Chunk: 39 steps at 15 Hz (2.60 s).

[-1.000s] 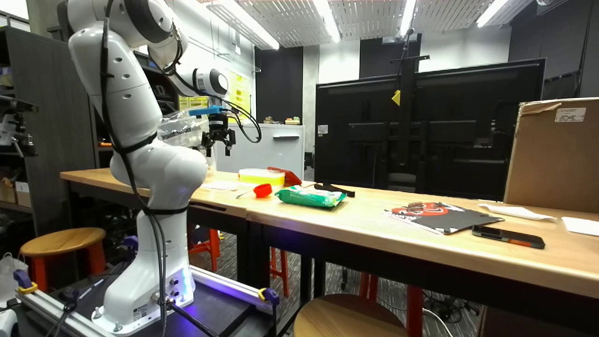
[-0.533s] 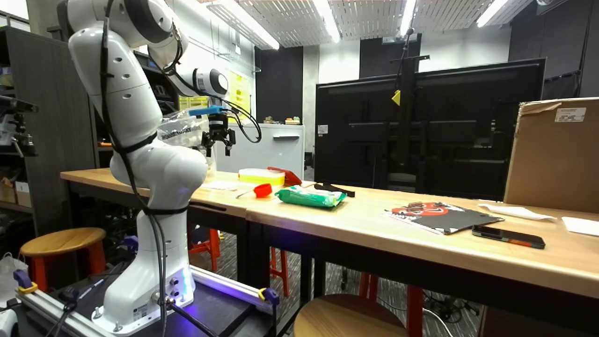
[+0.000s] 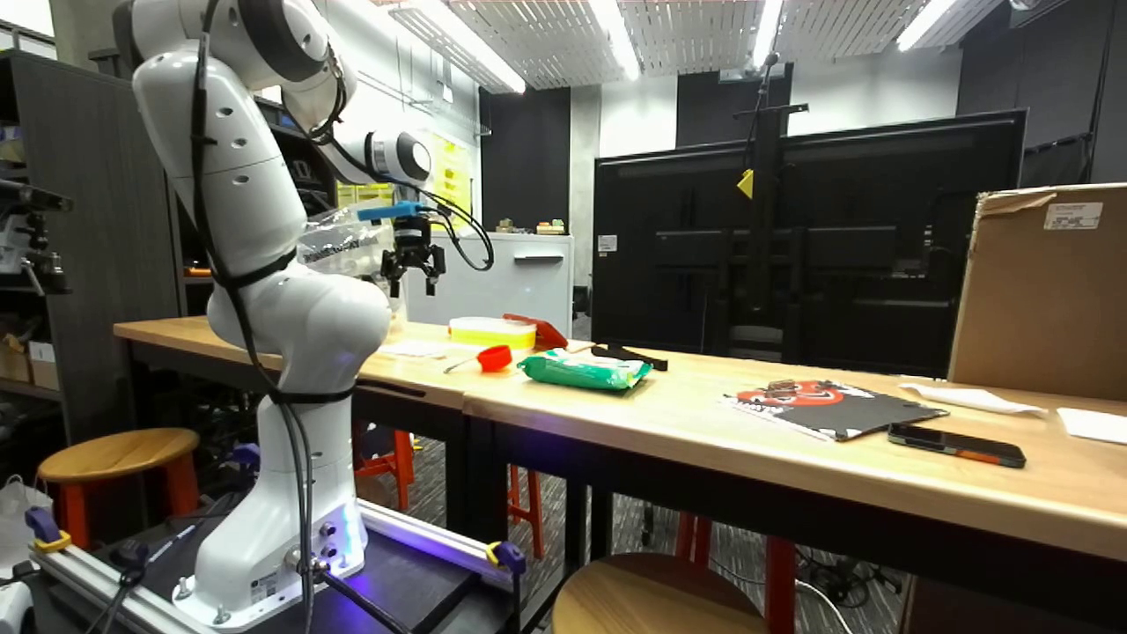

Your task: Slide the paper forward

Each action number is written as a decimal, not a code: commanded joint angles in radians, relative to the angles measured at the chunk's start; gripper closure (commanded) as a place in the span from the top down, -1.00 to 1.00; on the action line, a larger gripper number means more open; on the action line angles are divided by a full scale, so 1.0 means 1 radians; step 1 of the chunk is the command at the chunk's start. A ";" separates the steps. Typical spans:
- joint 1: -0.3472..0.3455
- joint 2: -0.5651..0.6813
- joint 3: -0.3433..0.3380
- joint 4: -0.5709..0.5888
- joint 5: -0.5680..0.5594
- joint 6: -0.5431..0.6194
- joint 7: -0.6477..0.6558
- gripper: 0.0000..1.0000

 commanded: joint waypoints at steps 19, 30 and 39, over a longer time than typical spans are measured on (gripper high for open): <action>0.040 0.220 0.019 -0.073 0.043 0.730 0.083 1.00; 0.069 0.396 0.036 -0.010 -0.036 0.864 0.389 1.00; 0.072 0.420 0.015 0.010 -0.007 0.730 0.388 1.00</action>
